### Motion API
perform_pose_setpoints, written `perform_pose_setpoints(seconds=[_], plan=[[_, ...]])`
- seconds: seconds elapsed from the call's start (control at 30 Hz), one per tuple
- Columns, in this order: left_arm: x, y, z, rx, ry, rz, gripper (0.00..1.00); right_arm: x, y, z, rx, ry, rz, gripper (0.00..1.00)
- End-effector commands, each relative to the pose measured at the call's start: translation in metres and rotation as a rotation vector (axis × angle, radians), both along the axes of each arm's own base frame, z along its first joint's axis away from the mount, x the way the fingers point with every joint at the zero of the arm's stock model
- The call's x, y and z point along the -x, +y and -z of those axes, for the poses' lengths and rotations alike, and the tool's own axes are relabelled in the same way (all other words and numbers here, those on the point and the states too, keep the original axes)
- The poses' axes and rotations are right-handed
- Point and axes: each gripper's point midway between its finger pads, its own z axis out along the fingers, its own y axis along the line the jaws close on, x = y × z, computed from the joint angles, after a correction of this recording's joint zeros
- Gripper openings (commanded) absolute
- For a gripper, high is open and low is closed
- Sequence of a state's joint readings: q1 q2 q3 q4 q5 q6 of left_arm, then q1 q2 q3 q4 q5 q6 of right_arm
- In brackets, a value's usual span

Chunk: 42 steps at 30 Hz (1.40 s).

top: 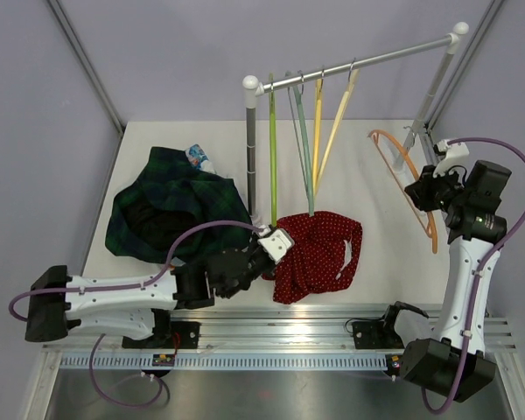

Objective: Remove the skirt from the hanger

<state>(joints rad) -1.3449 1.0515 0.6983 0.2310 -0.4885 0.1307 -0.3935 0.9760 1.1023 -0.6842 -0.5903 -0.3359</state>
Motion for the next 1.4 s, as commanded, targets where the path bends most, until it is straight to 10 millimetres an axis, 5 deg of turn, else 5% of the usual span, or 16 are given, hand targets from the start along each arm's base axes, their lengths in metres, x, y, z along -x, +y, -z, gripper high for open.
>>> perform_pose_setpoints(seconds=[0.0, 0.07, 0.23, 0.37, 0.4, 0.73, 0.97, 1.2, 1.37], plan=[[0.008, -0.028, -0.013, 0.145, 0.029, 0.080, 0.01, 0.000, 0.016, -0.068, 0.026, -0.187, -0.098, 0.00], [0.008, -0.039, 0.000, 0.124, 0.050, 0.090, 0.11, -0.001, 0.018, -0.093, 0.021, -0.225, -0.092, 0.00], [0.019, -0.046, 0.012, 0.086, 0.095, 0.155, 0.83, -0.009, 0.014, -0.127, -0.022, -0.248, -0.048, 0.00], [0.034, -0.026, 0.013, 0.071, 0.081, 0.226, 0.99, -0.026, 0.010, -0.154, -0.022, -0.278, -0.017, 0.00], [0.035, -0.022, 0.006, 0.084, 0.069, 0.227, 0.99, -0.030, 0.010, -0.156, -0.024, -0.278, -0.015, 0.00], [0.044, 0.021, 0.043, -0.017, 0.111, 0.213, 0.99, -0.083, 0.036, -0.184, -0.010, -0.305, -0.021, 0.00], [0.046, 0.037, 0.060, -0.101, 0.045, 0.204, 0.99, -0.111, 0.059, -0.168, 0.015, -0.245, -0.039, 0.00], [0.047, 0.035, 0.059, -0.173, -0.088, 0.257, 0.99, -0.114, 0.084, -0.141, 0.042, -0.174, -0.105, 0.00], [0.048, 0.013, 0.062, -0.225, -0.195, 0.335, 0.99, -0.104, 0.086, -0.134, 0.064, -0.169, -0.113, 0.07]])
